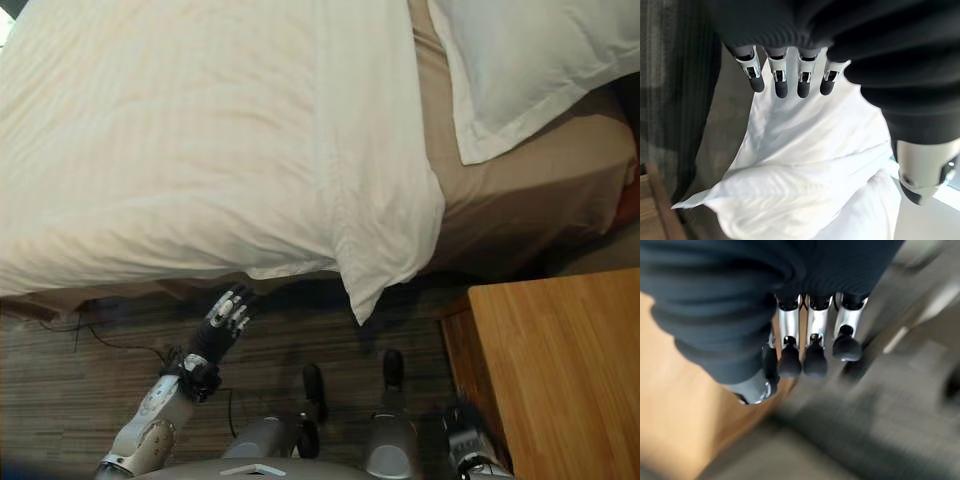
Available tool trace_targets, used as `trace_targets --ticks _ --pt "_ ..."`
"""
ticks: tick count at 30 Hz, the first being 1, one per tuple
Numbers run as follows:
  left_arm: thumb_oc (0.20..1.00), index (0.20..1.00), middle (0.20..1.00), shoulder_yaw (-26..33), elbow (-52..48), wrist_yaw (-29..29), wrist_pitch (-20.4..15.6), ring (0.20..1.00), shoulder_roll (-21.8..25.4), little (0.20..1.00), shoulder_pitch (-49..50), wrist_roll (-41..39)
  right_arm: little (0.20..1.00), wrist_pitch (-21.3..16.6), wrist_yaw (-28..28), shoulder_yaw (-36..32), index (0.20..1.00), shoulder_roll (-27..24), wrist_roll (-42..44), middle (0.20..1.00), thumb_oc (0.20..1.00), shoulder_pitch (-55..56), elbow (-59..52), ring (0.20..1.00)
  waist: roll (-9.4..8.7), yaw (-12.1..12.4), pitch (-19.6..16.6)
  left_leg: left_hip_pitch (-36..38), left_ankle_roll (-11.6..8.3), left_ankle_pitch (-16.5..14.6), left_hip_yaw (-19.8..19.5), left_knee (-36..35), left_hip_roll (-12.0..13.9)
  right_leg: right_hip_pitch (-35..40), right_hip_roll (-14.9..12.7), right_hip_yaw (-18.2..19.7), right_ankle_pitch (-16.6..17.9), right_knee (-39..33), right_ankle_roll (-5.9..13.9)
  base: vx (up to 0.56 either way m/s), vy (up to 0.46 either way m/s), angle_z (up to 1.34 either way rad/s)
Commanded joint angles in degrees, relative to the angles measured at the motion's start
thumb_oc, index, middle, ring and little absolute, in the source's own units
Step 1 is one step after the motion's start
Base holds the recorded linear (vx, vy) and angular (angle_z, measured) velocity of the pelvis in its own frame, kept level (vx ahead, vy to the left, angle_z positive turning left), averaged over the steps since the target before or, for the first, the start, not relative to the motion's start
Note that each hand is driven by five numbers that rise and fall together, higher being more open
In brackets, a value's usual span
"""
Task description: Making the bed.
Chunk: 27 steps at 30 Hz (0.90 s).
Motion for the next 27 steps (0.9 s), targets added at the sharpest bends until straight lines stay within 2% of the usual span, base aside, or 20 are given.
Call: trace_targets --ticks 1,2,3,4,5,8,11,12,13,15,17,18,19,20,22,24,25,26,27 --pt "1.0 1.0 1.0 5.7 0.9 5.3 -4.9 1.0 1.0 1.0 -1.9 4.2 1.0 -6.7 -3.4 -1.0 1.0 0.0 -12.9 1.0 1.0 0.2 -17.8 1.0 -5.22 -1.9 -1.7 3.9 -1.48 0.7 -2.1 0.7 0.5 5.9 -0.2 -1.7 -3.9 1.2 2.27 0.12 0.021 -0.02" --pt "1.0 1.0 1.0 7.4 1.2 6.2 -5.4 1.0 0.8 1.0 -1.8 5.2 1.0 -7.6 -4.1 -1.8 1.0 -1.4 -18.7 1.0 1.0 1.9 -25.0 1.0 -5.78 -2.2 -2.3 5.0 -1.33 0.2 -2.0 0.7 0.6 6.8 -0.2 -1.7 -4.3 1.4 2.31 0.1 0.023 0.0" --pt "1.0 1.0 1.0 8.1 1.2 6.4 -5.6 1.0 0.8 1.0 -1.8 6.3 1.0 -7.6 -5.0 -2.2 1.0 -2.1 -24.2 1.0 1.0 3.1 -27.5 1.0 -6.35 -2.3 -3.3 5.7 -1.09 0.0 -2.2 0.7 0.6 7.6 -0.3 -1.8 -4.2 1.5 2.29 0.12 0.046 -0.03" --pt "1.0 1.0 1.0 9.9 0.9 6.6 -6.2 1.0 0.8 1.0 -1.3 7.9 1.0 -8.2 -6.3 -3.5 1.0 -5.2 -37.9 1.0 1.0 5.0 -36.1 1.0 -7.42 -2.5 -4.9 7.5 -0.75 -0.8 -2.5 0.7 0.7 9.4 -0.2 -1.9 -4.9 1.8 2.4 0.08 0.019 -0.11" --pt "1.0 1.0 1.0 9.9 0.8 6.6 -6.2 1.0 0.8 1.0 -1.3 7.9 1.0 -8.1 -6.3 -3.5 1.0 -5.2 -38.0 1.0 1.0 5.1 -36.2 1.0 -7.45 -2.6 -5.0 7.4 -0.74 -0.6 -2.5 0.7 0.7 9.3 -0.2 -1.9 -4.7 1.8 2.36 0.07 0.025 -0.1" --pt "1.0 1.0 1.0 9.7 1.8 6.0 -6.4 1.0 0.5 1.0 -1.8 9.1 1.0 -7.7 -6.9 -1.8 1.0 -6.0 -46.8 1.0 1.0 5.8 -36.8 1.0 -9.07 -2.7 -7.4 9.5 -0.33 -1.4 -2.9 0.7 0.8 11.3 -0.1 -2.0 -5.3 2.2 2.43 0.02 0.023 0.08" --pt "1.0 1.0 1.0 8.4 3.4 6.4 -5.4 1.0 -0.2 1.0 -2.0 9.4 1.0 -5.6 -3.5 5.3 1.0 -2.2 -43.6 1.0 1.0 6.6 -32.7 1.0 -10.29 -2.5 -8.8 11.0 0.07 -1.7 -3.1 0.7 0.7 12.6 -0.1 -2.1 -5.4 2.4 2.51 -0.02 0.036 0.03" --pt "1.0 1.0 1.0 8.5 3.4 6.4 -5.4 1.0 -0.2 1.0 -2.0 9.4 1.0 -5.6 -3.5 5.4 1.0 -2.2 -43.5 1.0 1.0 6.6 -32.7 1.0 -10.33 -2.5 -8.8 11.0 0.08 -1.7 -3.1 0.7 0.7 12.6 -0.1 -2.1 -5.4 2.4 2.51 -0.02 0.051 0.01" --pt "1.0 1.0 1.0 7.7 4.4 7.2 -4.6 1.0 -1.4 1.0 -2.0 8.5 1.0 -4.4 -1.3 9.7 1.0 1.0 -39.6 1.0 1.0 7.9 -32.2 1.0 -10.87 -2.4 -9.3 11.7 0.43 -2.0 -3.1 0.7 0.5 13.3 -0.2 -2.0 -5.7 2.7 2.6 -0.03 0.055 0.04" --pt "1.0 1.0 1.0 7.0 4.2 7.6 -4.6 1.0 -2.3 1.0 -1.6 8.1 1.0 -3.8 1.0 13.9 1.0 2.6 -37.2 1.0 1.0 8.0 -32.0 1.0 -11.18 -2.1 -8.8 12.4 1.01 -2.5 -3.1 1.2 0.2 13.1 -0.6 -1.9 -5.9 4.3 2.81 -0.07 0.075 0.04" --pt "1.0 1.0 1.0 6.5 3.8 7.5 -4.4 1.0 -2.5 1.0 -0.6 7.8 1.0 -3.5 2.0 16.4 1.0 3.2 -36.1 1.0 1.0 8.4 -33.0 1.0 -11.08 -1.2 -7.5 13.0 1.74 -2.4 -2.4 1.4 0.4 11.9 -0.9 -2.3 -6.6 10.2 3.06 -0.14 0.062 -0.03" --pt "1.0 1.0 1.0 5.5 4.0 7.2 -4.4 1.0 -2.2 1.0 -0.9 7.6 1.0 -3.5 2.5 17.6 1.0 3.3 -35.5 1.0 1.0 8.3 -33.2 1.0 -11.01 -1.4 -6.3 13.0 1.98 -2.1 -2.9 1.5 0.5 10.1 -0.6 -0.6 -6.9 14.5 3.78 -0.13 0.033 -0.17" --pt "1.0 1.0 1.0 5.5 4.0 7.2 -4.4 1.0 -2.2 1.0 -0.9 7.6 1.0 -3.5 2.5 17.6 1.0 3.3 -35.4 1.0 1.0 8.3 -33.1 1.0 -11.07 -1.4 -6.3 12.9 2.0 -2.1 -2.9 1.5 0.4 9.9 -0.7 -0.6 -7.1 14.9 3.8 -0.31 -0.086 -0.12" --pt "1.0 1.0 1.0 3.1 4.1 6.6 -5.2 1.0 0.9 1.0 -3.6 9.8 1.0 -3.7 2.6 18.7 1.0 1.5 -38.2 1.0 1.0 7.2 -34.4 1.0 -10.55 -1.7 -4.7 10.4 1.33 0.1 -9.1 1.1 0.5 7.6 -0.4 6.0 -7.2 20.0 4.64 -0.3 -0.193 1.12" --pt "1.0 1.0 1.0 2.6 3.3 6.2 -5.5 1.0 2.5 1.0 -4.3 10.0 1.0 -3.8 1.4 17.7 1.0 0.7 -40.9 1.0 1.0 7.4 -35.0 1.0 -10.64 -1.0 -5.6 7.8 0.11 1.8 -15.9 0.7 0.2 9.8 -3.5 5.7 -7.5 20.7 4.24 -0.25 -0.297 2.2" --pt "1.0 1.0 1.0 3.0 3.5 6.0 -5.7 1.0 2.9 1.0 -4.2 9.4 1.0 -3.7 1.0 16.6 1.0 0.3 -41.3 1.0 1.0 7.5 -34.4 1.0 -11.21 0.4 -7.1 5.6 -1.22 3.0 -21.4 0.7 0.0 13.0 -4.7 6.3 -8.0 19.0 4.33 -0.14 -0.322 2.12" --pt "1.0 1.0 1.0 2.8 3.5 6.6 -6.1 1.0 3.1 1.0 -4.3 9.8 1.0 -4.0 0.6 16.4 1.0 0.2 -40.7 1.0 1.0 7.1 -34.1 1.0 -11.79 1.5 -7.4 3.9 -1.77 3.8 -24.0 0.8 0.0 15.4 -4.0 7.7 -10.1 17.7 4.33 -0.36 -0.407 1.88" --pt "1.0 1.0 1.0 3.5 4.0 7.5 -6.5 1.0 2.9 1.0 -5.0 9.5 1.0 -4.2 0.6 17.4 1.0 0.5 -38.4 1.0 1.0 4.9 -33.8 1.0 -12.01 3.4 -7.5 0.3 -3.36 6.5 -26.3 0.7 0.9 18.0 -1.7 8.6 -15.7 12.3 2.79 -0.31 -0.305 1.48" --pt "1.0 1.0 1.0 3.5 4.0 7.5 -6.5 1.0 3.0 1.0 -5.0 9.5 1.0 -4.3 0.6 17.4 1.0 0.5 -38.3 1.0 1.0 4.8 -33.7 1.0 -12.04 3.3 -7.4 0.3 -3.39 6.5 -26.4 0.7 0.8 18.1 -1.7 8.5 -15.7 12.1 2.76 -0.38 -0.311 1.49"
